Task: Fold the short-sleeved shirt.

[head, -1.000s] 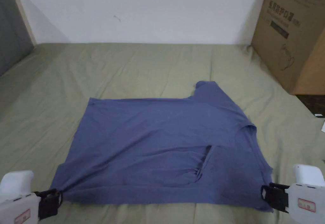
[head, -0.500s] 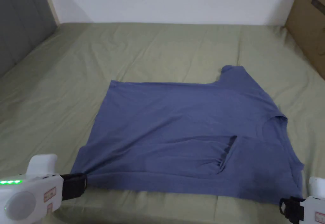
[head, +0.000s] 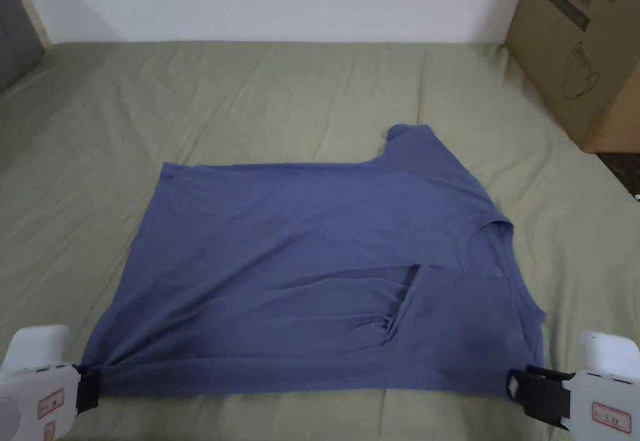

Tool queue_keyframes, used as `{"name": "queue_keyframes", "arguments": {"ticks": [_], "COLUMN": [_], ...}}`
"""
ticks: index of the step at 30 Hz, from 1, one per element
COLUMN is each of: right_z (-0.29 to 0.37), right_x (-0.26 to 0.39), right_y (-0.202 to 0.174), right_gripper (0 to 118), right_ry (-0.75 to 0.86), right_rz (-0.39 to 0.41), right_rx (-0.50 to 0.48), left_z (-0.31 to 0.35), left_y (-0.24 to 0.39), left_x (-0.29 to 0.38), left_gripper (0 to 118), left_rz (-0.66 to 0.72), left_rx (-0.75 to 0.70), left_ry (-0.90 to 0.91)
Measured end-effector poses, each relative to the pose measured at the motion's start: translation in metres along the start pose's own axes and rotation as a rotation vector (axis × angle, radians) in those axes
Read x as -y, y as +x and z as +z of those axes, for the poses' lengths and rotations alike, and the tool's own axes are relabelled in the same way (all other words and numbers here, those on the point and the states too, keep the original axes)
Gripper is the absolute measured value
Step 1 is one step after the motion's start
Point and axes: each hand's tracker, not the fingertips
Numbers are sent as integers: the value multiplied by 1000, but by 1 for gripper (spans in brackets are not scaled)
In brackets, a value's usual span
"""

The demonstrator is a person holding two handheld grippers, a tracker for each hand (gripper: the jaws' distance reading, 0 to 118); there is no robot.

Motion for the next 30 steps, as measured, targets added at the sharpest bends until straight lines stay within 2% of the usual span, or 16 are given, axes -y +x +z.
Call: {"name": "queue_keyframes", "arguments": {"ticks": [1,5,6,7,8,9,11,15,18,20,24,30], "right_z": [-3,-27,-36,-44,-49,-51,-44,-26,-12,-3,2,-21], "right_x": [-4,-17,-16,-14,-8,-2,-1,-15,-25,-34,-66,-136], "right_y": [2,16,18,20,19,18,18,16,11,9,11,10], "right_gripper": [84,83,70,22,1,1,1,1,1,1,1,1], "right_ry": [10,11,-50,-97,-98,-100,-98,-48,-15,1,39,63], "right_rz": [11,5,-11,-16,4,2,-4,-30,18,16,-11,11], "right_rx": [19,23,27,36,39,65,32,40,44,23,-9,-14], "left_z": [-1,0,-1,0,1,1,4,10,18,23,26,-2], "left_y": [1,4,3,2,1,-1,-1,3,7,8,4,10], "left_x": [-1,1,2,3,5,3,4,-1,-10,-17,-48,-122], "left_gripper": [0,0,0,0,0,0,0,0,0,0,0,0], "left_rz": [-4,-19,-16,-9,1,8,14,-2,-49,-50,-55,-84], "left_rx": [-4,-12,-11,-9,-8,-4,-4,-11,-25,-28,-31,-59], "left_ry": [-4,-9,-10,-12,-15,-14,-11,-11,11,20,48,87]}}
